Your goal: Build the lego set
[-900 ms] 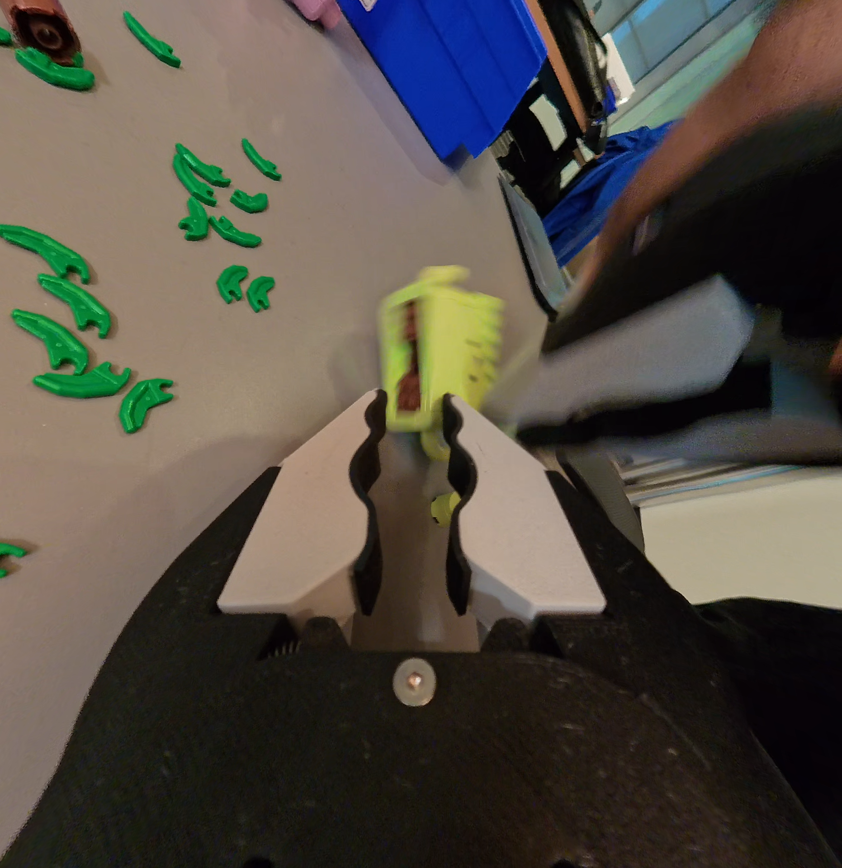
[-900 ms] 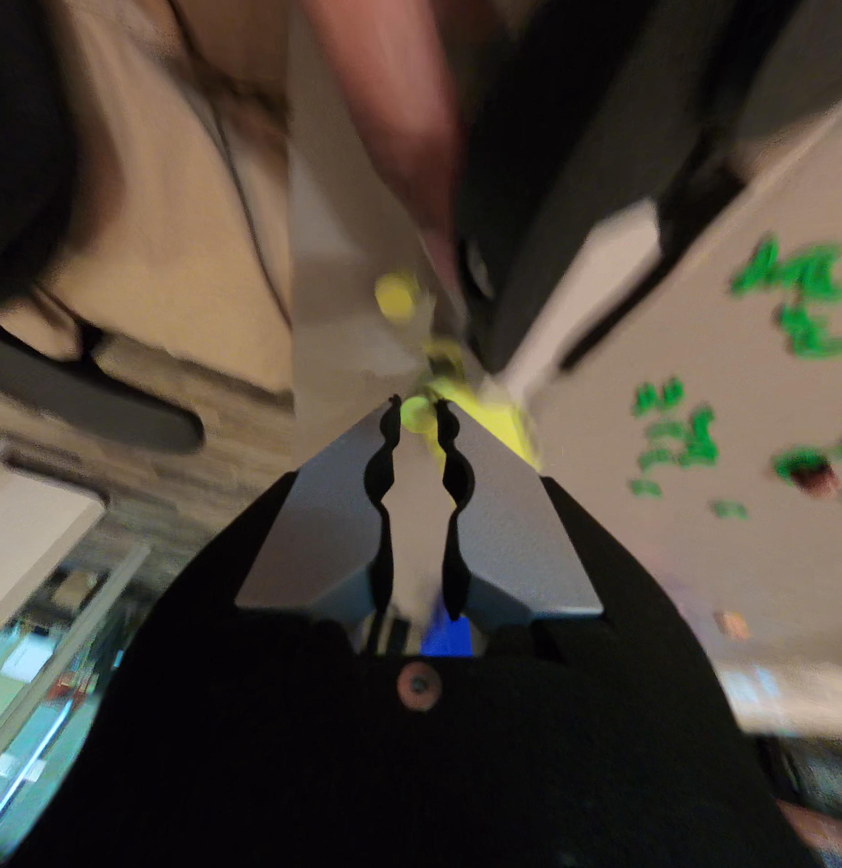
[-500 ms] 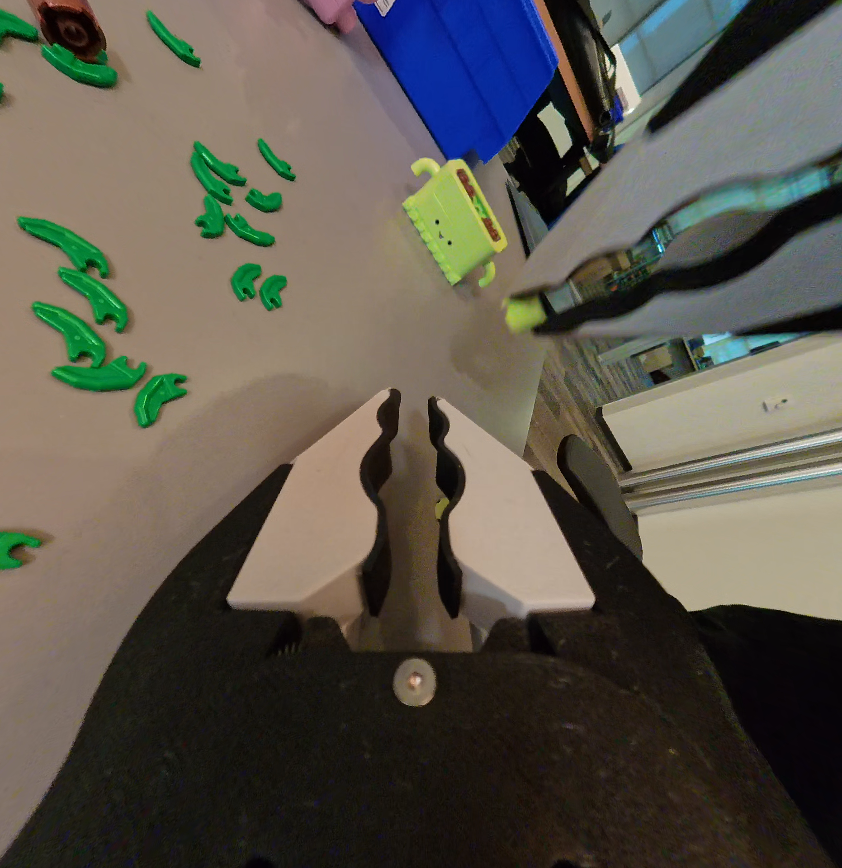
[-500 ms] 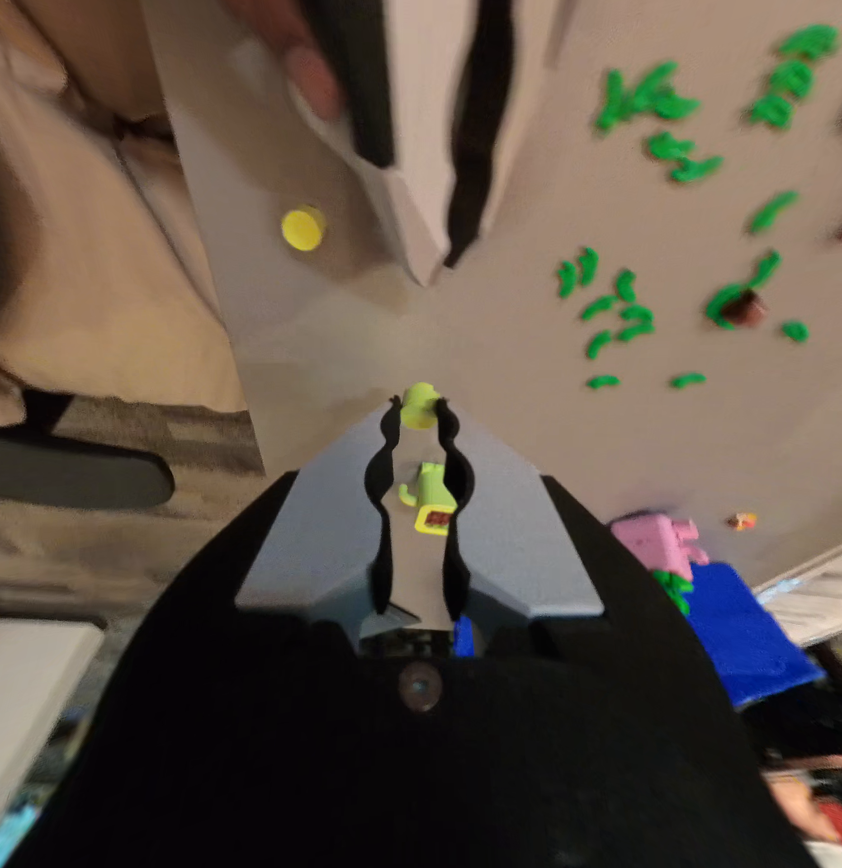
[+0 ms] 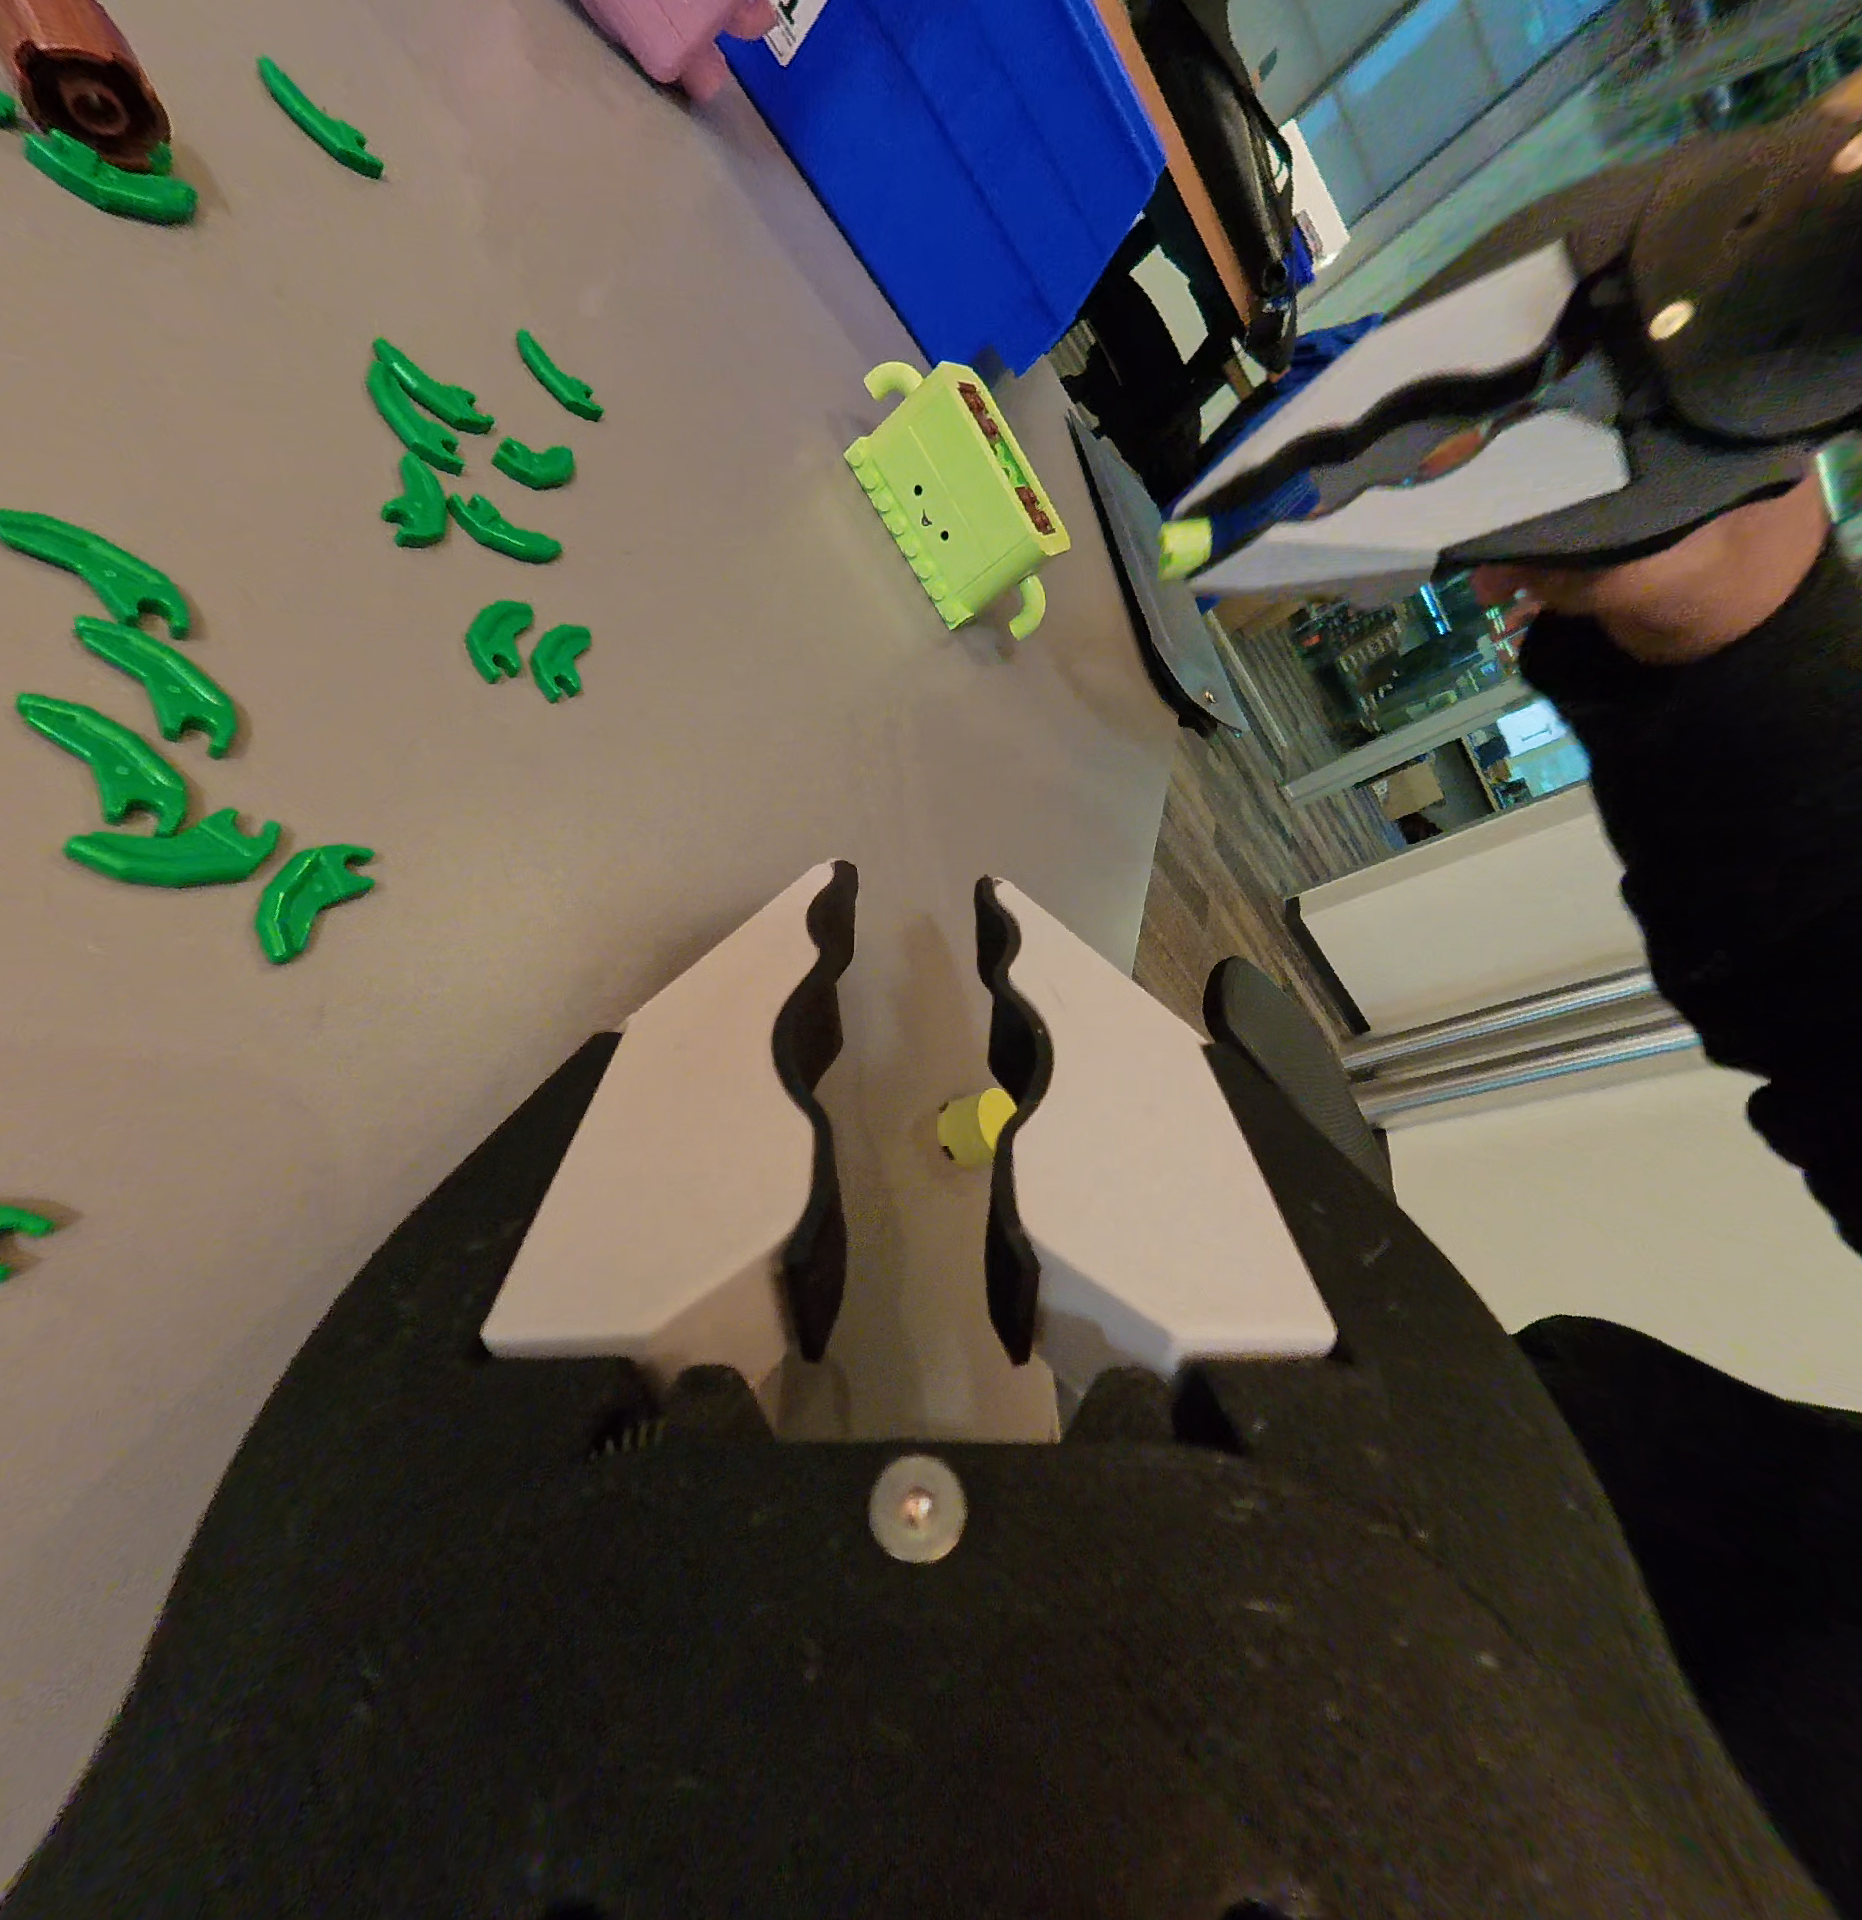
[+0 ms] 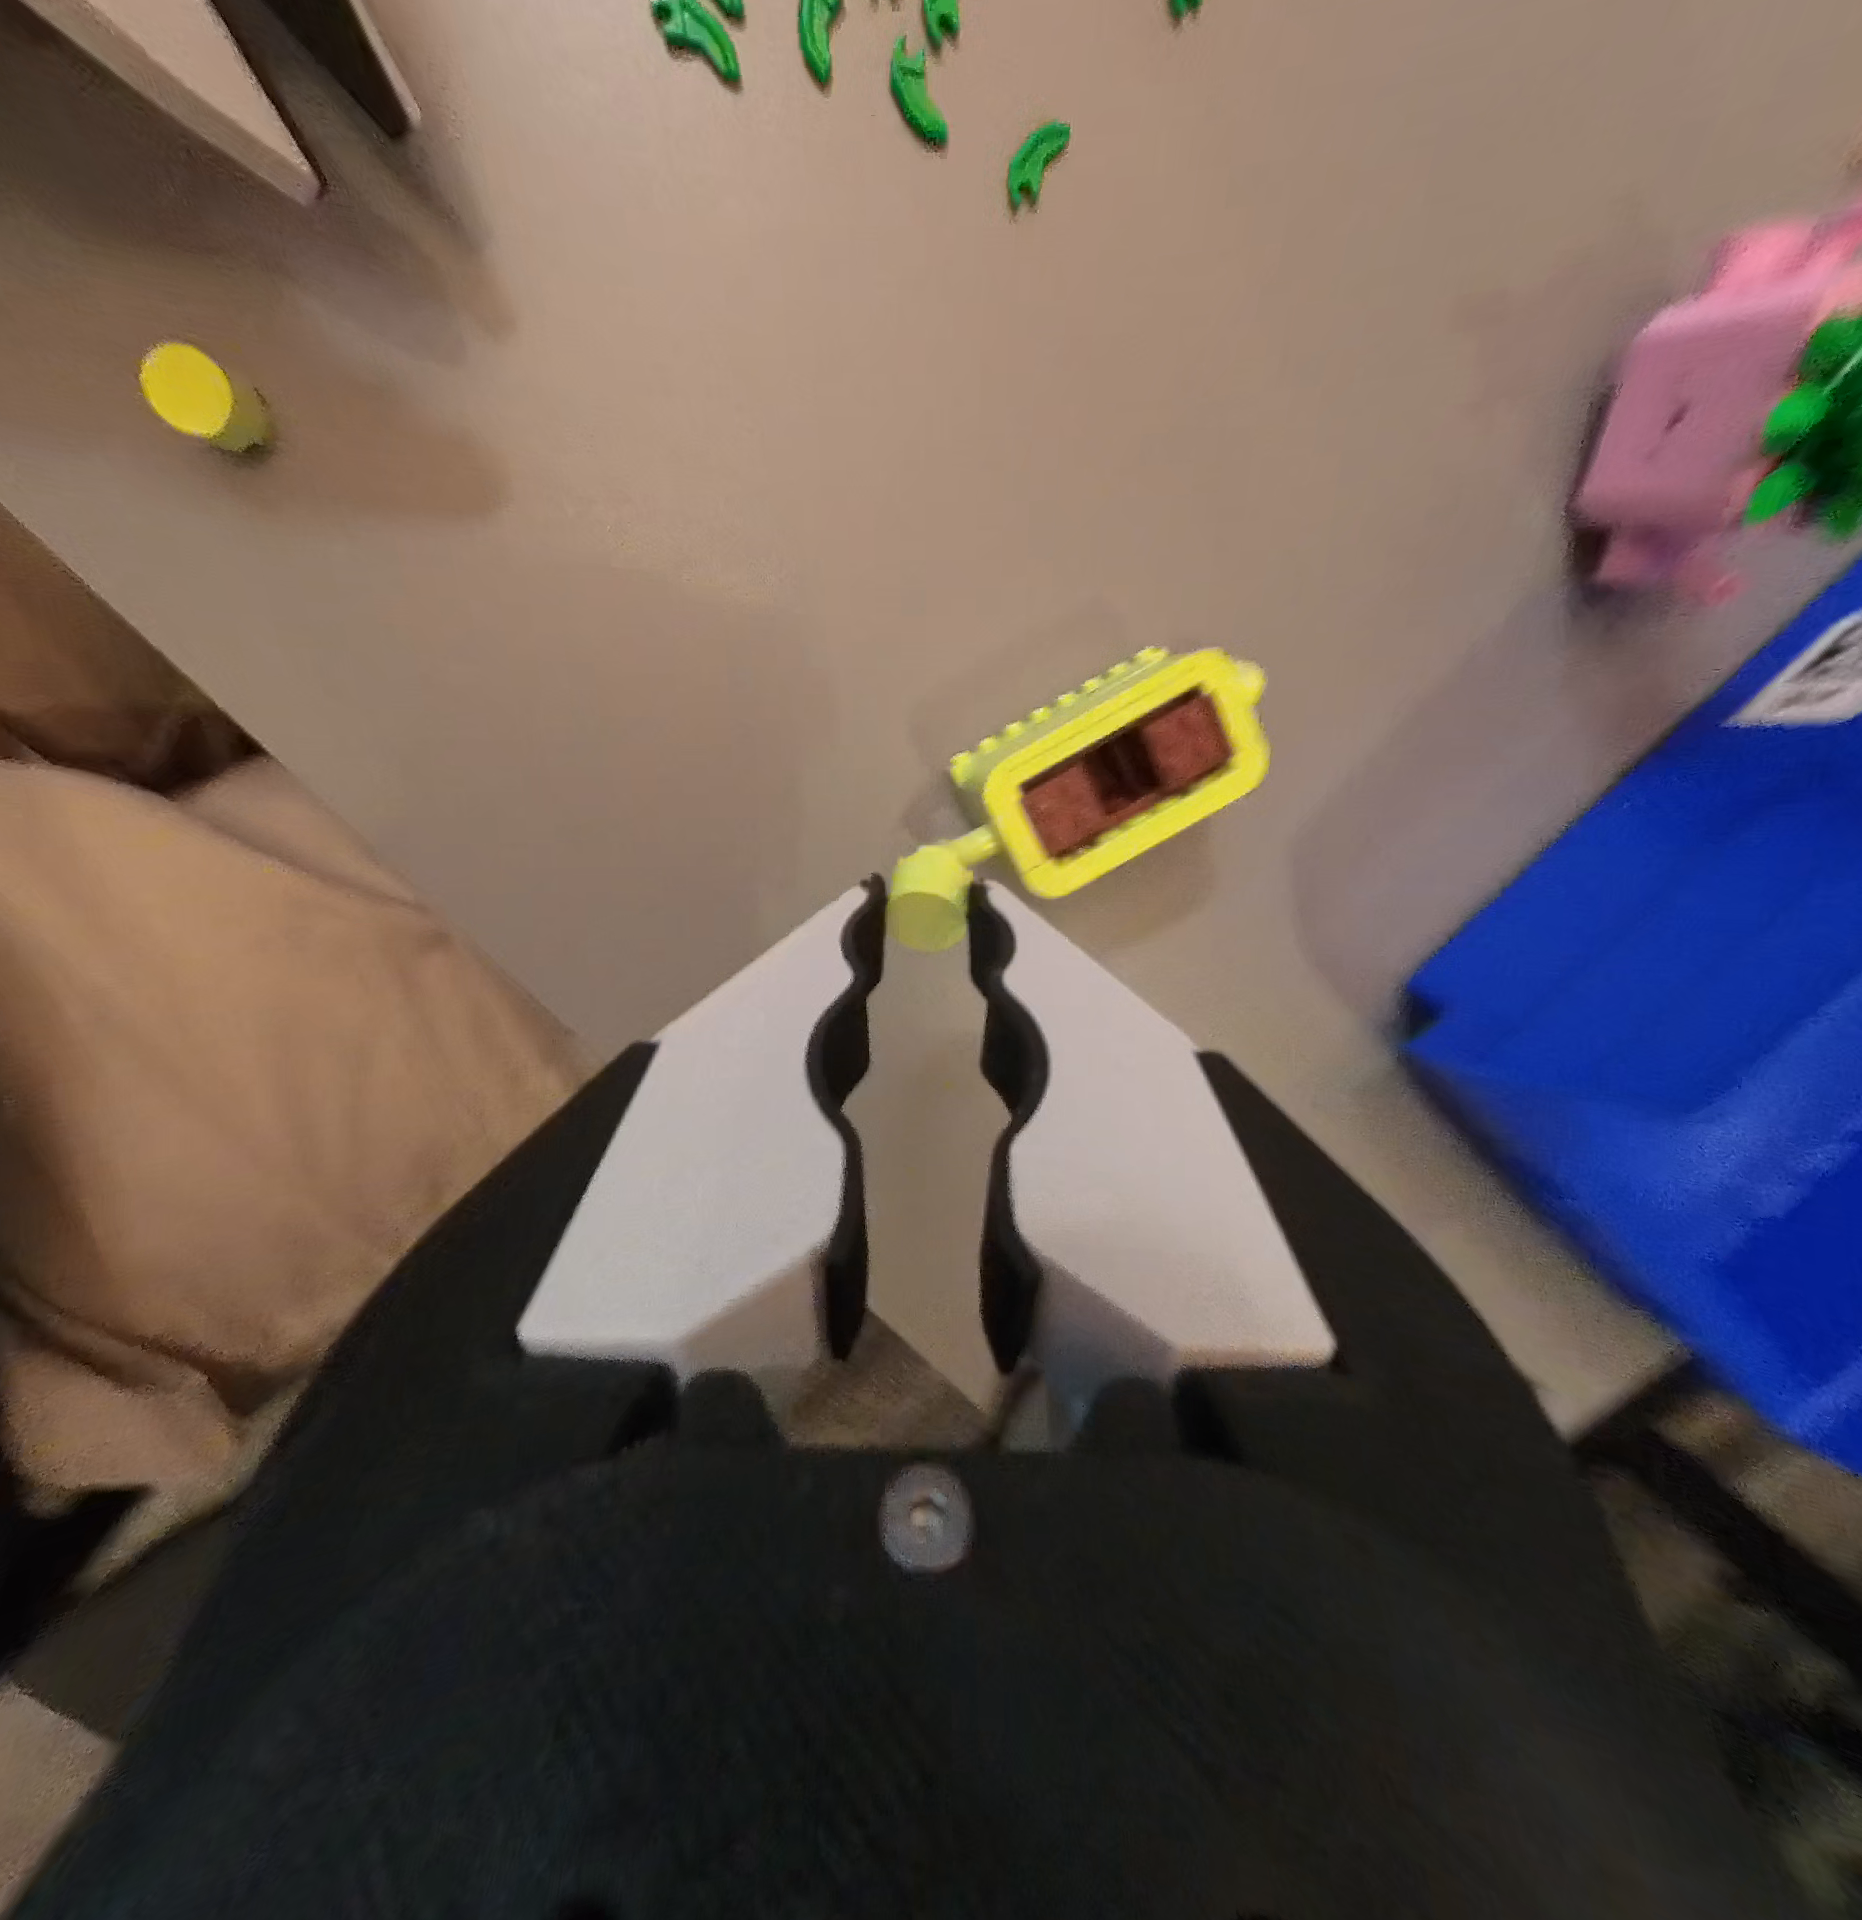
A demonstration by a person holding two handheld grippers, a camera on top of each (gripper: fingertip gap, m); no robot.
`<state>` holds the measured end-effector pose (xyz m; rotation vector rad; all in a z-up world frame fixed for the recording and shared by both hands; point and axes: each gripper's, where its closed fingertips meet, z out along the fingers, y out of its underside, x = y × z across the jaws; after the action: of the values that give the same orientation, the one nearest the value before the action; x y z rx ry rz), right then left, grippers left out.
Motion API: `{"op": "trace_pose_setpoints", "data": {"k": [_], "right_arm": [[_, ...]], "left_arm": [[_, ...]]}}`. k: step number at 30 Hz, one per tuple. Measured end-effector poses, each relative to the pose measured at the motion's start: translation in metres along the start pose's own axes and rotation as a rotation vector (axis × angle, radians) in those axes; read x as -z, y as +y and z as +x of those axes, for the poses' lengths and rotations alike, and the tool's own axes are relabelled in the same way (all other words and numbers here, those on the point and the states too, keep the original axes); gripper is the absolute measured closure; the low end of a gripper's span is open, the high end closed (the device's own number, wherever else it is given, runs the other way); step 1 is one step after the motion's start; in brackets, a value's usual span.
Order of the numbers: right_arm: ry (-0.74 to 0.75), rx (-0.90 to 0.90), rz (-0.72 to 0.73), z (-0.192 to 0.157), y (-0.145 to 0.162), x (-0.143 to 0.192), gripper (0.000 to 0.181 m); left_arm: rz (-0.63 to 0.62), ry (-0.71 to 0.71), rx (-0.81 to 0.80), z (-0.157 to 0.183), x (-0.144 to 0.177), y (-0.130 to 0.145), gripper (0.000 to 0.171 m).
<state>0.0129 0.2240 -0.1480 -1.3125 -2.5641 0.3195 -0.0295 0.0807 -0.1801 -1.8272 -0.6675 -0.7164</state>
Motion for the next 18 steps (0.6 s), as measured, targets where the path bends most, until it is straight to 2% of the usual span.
{"op": "trace_pose_setpoints", "data": {"k": [3,6,8,14,15,18], "right_arm": [[-0.134,-0.125,0.106,-0.027,0.011,-0.020,0.167],[-0.216,-0.142,0.088,-0.054,0.018,-0.047,0.167],[-0.257,-0.148,0.095,-0.064,0.010,-0.055,0.167],[-0.202,-0.042,0.093,-0.060,-0.014,-0.063,0.167],[-0.190,-0.029,0.097,-0.059,-0.016,-0.064,0.164],[-0.111,-0.025,0.162,-0.041,-0.026,-0.052,0.139]], "left_arm": [[0.009,0.002,-0.007,0.001,0.001,-0.001,0.149],[0.017,-0.003,-0.016,0.001,0.002,-0.001,0.149],[0.020,-0.007,-0.022,0.001,0.002,-0.001,0.148],[0.032,0.000,-0.028,0.003,0.003,-0.002,0.147],[0.035,0.004,-0.028,0.004,0.003,-0.002,0.147],[0.043,0.038,-0.027,0.008,0.005,-0.002,0.145]]}}
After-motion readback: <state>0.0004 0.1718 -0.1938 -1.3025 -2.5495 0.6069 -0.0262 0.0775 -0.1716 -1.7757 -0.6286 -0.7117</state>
